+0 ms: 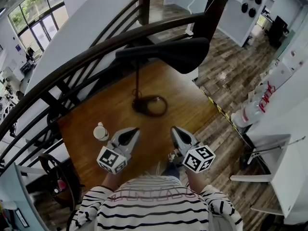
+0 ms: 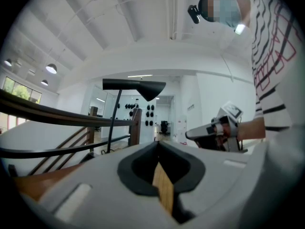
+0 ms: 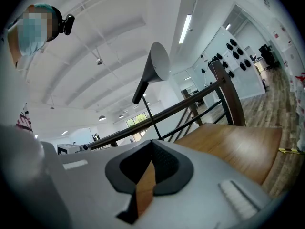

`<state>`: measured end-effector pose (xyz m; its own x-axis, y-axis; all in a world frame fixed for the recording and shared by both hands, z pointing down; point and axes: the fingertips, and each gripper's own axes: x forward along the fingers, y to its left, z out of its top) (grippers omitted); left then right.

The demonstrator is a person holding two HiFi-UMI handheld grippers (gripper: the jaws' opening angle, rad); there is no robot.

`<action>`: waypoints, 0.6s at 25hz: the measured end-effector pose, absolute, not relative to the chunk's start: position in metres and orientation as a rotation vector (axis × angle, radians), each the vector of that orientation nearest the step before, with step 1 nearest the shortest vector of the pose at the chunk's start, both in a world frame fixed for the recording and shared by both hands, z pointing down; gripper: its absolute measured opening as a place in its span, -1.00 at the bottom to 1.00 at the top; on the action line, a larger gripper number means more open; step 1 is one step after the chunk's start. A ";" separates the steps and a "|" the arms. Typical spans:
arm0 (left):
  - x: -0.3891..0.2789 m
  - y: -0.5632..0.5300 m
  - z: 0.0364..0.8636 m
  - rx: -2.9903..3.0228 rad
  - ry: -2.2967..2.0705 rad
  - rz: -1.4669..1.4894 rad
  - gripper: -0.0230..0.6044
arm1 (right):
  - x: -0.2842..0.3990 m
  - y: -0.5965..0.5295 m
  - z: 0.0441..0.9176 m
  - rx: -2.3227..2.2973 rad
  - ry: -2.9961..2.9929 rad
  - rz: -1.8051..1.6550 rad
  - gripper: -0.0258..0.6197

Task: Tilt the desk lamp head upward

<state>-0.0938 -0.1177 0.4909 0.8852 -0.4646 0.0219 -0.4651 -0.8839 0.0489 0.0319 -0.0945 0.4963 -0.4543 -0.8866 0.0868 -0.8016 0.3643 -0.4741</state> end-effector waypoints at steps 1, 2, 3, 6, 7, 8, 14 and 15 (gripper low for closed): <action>-0.095 -0.116 0.492 2.998 -0.737 0.021 -0.92 | 0.030 -0.093 0.498 -1.529 2.442 -0.693 -0.95; -0.096 -0.114 0.493 2.996 -0.733 0.023 -0.92 | 0.027 -0.092 0.500 -1.529 2.448 -0.699 -0.95; -0.097 -0.113 0.493 2.993 -0.731 0.022 -0.92 | 0.024 -0.091 0.501 -1.529 2.457 -0.705 -0.94; -0.099 -0.109 0.494 2.983 -0.733 0.021 -0.92 | 0.015 -0.091 0.506 -1.532 2.489 -0.719 -0.93; -0.099 -0.107 0.495 2.982 -0.733 0.022 -0.92 | 0.013 -0.090 0.508 -1.535 2.497 -0.723 -0.93; -0.100 -0.105 0.496 2.981 -0.734 0.024 -0.92 | 0.011 -0.090 0.509 -1.540 2.505 -0.725 -0.93; -0.108 -0.100 0.499 2.967 -0.757 0.037 -0.92 | 0.000 -0.089 0.511 -1.564 2.541 -0.718 -0.92; -0.108 -0.100 0.499 2.964 -0.758 0.037 -0.92 | -0.001 -0.089 0.511 -1.563 2.545 -0.718 -0.92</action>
<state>-0.1084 -0.1001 0.4993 0.8771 -0.4784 0.0438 -0.4803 -0.8741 0.0728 -0.0009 -0.0889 0.5115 -0.4804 -0.8585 0.1794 -0.8257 0.3737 -0.4225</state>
